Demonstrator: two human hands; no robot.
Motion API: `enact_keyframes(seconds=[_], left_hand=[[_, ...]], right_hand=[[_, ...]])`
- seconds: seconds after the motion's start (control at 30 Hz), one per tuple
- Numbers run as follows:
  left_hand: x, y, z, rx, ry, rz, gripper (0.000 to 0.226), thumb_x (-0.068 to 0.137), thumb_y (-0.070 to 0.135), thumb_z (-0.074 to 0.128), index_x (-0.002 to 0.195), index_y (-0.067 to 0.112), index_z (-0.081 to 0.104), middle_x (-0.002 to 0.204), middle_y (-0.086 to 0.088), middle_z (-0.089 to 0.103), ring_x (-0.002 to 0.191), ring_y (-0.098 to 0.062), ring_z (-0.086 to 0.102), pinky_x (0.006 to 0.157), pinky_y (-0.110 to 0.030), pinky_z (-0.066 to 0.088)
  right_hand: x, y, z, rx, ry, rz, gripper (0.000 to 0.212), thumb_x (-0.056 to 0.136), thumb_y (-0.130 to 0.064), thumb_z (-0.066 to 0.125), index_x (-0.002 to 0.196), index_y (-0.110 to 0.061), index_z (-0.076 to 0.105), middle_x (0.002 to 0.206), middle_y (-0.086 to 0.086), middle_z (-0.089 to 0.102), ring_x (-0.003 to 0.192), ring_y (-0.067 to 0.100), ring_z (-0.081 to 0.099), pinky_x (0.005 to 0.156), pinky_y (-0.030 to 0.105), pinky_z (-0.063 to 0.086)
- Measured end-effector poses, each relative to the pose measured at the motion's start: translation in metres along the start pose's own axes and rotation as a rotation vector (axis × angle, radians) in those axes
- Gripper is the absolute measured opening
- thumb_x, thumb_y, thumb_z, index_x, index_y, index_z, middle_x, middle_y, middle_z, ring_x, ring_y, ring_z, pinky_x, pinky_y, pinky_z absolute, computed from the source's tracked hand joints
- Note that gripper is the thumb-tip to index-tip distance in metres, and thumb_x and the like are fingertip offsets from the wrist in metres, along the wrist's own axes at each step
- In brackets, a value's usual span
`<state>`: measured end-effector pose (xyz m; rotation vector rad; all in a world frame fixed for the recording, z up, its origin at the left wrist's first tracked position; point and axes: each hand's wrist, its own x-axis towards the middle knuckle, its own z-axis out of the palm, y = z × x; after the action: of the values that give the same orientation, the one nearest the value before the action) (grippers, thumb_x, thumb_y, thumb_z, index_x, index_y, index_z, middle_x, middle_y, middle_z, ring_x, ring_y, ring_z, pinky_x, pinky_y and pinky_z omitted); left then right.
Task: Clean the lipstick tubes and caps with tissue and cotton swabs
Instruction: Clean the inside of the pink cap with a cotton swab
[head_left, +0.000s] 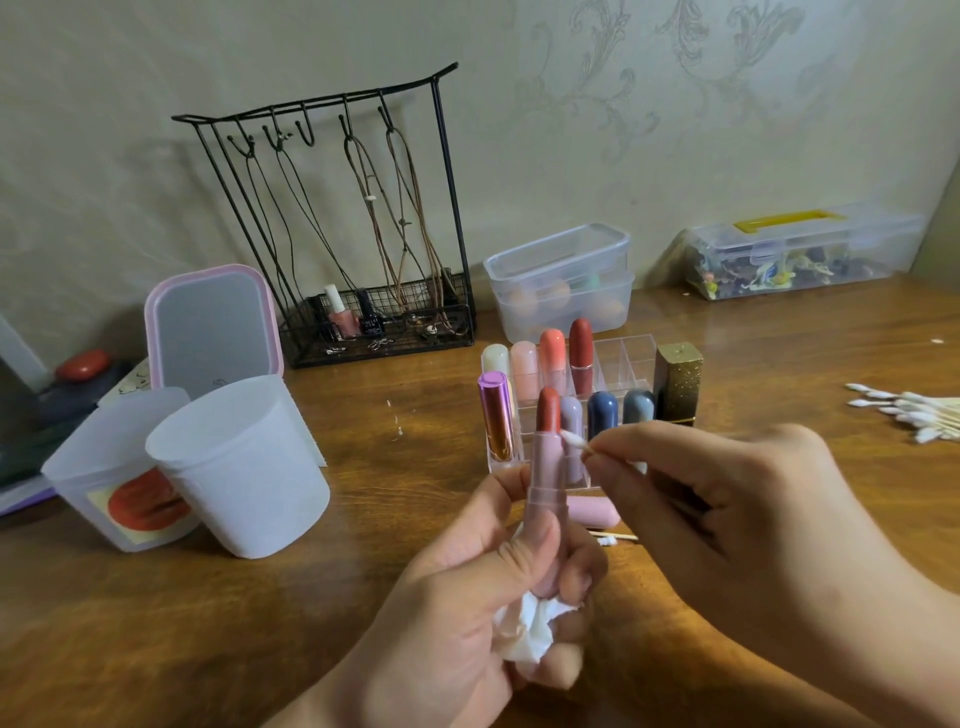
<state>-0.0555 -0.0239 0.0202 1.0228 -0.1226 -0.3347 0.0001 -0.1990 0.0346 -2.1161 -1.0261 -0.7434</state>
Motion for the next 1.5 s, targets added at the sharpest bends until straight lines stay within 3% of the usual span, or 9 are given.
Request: enact_keyframes(seconds=[0.2,0.33,0.4,0.7,0.93,1.1,1.33,1.4,1.5], left_hand=[[0.0010,0.0009,-0.0022,-0.068,-0.049,0.022,0.023,0.085,0.021,0.060,0.107,0.017,0.068,0.076,-0.012,0.057,0.056,-0.017,0.054,0.046,-0.024,0.043],[0.0016,0.0009,-0.0019,-0.091,-0.049,0.009,0.028,0.089,0.020,0.048,0.106,0.014,0.069,0.077,-0.013,0.058,0.052,-0.016,0.050,0.045,-0.024,0.041],[0.0018,0.0003,-0.0012,-0.081,-0.031,0.024,0.028,0.088,0.021,0.048,0.105,0.012,0.068,0.076,-0.014,0.056,0.051,-0.016,0.050,0.045,-0.023,0.040],[-0.0002,0.0016,0.0024,0.012,0.062,0.045,0.020,0.081,0.022,0.059,0.095,0.015,0.071,0.074,-0.013,0.059,0.052,-0.016,0.055,0.042,-0.023,0.040],[-0.0024,0.0026,0.0032,0.154,0.084,0.067,0.015,0.079,0.027,0.064,0.093,0.026,0.070,0.082,-0.003,0.065,0.062,-0.014,0.053,0.045,-0.024,0.041],[-0.0009,0.0013,-0.0010,0.151,0.063,0.062,0.039,0.063,0.037,0.086,0.095,0.024,0.068,0.082,-0.005,0.063,0.063,-0.013,0.056,0.048,-0.023,0.044],[-0.0005,0.0018,0.0010,0.185,0.064,0.054,0.028,0.071,0.036,0.079,0.096,0.026,0.069,0.083,-0.003,0.063,0.065,-0.013,0.054,0.047,-0.024,0.042],[-0.0004,0.0020,0.0019,0.144,0.068,0.046,0.017,0.078,0.028,0.069,0.094,0.024,0.070,0.082,-0.005,0.065,0.063,-0.013,0.055,0.046,-0.024,0.041],[-0.0004,0.0026,0.0031,0.077,0.059,0.053,0.023,0.079,0.022,0.057,0.097,0.019,0.071,0.081,-0.010,0.063,0.059,-0.014,0.055,0.045,-0.023,0.038]], right_hand=[[-0.0004,-0.0018,-0.0019,0.039,0.019,-0.022,0.015,0.091,-0.031,0.058,0.083,-0.024,0.070,0.052,-0.015,0.045,0.046,0.006,0.038,0.040,0.026,0.040],[0.0021,-0.0008,-0.0034,0.031,0.029,-0.011,0.013,0.090,-0.026,0.064,0.080,-0.022,0.071,0.053,-0.025,0.035,0.047,-0.002,0.035,0.042,0.016,0.036],[0.0005,0.0000,-0.0025,0.042,0.021,-0.026,0.016,0.091,-0.029,0.063,0.079,-0.021,0.071,0.052,-0.018,0.044,0.046,0.004,0.039,0.041,0.023,0.040],[-0.0019,0.0007,-0.0015,0.018,0.002,-0.034,0.019,0.091,-0.029,0.063,0.077,-0.019,0.071,0.053,-0.006,0.056,0.043,0.014,0.047,0.039,0.027,0.041],[-0.0010,0.0011,-0.0035,-0.013,0.023,-0.023,0.016,0.088,-0.026,0.065,0.075,-0.020,0.070,0.053,-0.010,0.053,0.046,0.014,0.042,0.039,0.027,0.041],[0.0001,-0.0009,-0.0038,0.009,0.002,-0.041,0.012,0.088,-0.026,0.066,0.079,-0.021,0.072,0.054,-0.017,0.048,0.047,0.007,0.037,0.040,0.026,0.041],[-0.0006,0.0013,-0.0038,-0.001,0.013,-0.042,0.014,0.088,-0.025,0.065,0.077,-0.020,0.071,0.052,-0.010,0.050,0.046,0.011,0.038,0.039,0.027,0.041],[-0.0002,0.0020,-0.0039,-0.003,0.019,-0.032,0.012,0.088,-0.025,0.066,0.078,-0.021,0.071,0.053,-0.013,0.050,0.046,0.010,0.039,0.039,0.027,0.041],[0.0002,0.0023,-0.0028,-0.002,0.034,-0.025,0.011,0.088,-0.026,0.066,0.081,-0.021,0.072,0.055,-0.018,0.044,0.048,0.006,0.035,0.038,0.026,0.041]])
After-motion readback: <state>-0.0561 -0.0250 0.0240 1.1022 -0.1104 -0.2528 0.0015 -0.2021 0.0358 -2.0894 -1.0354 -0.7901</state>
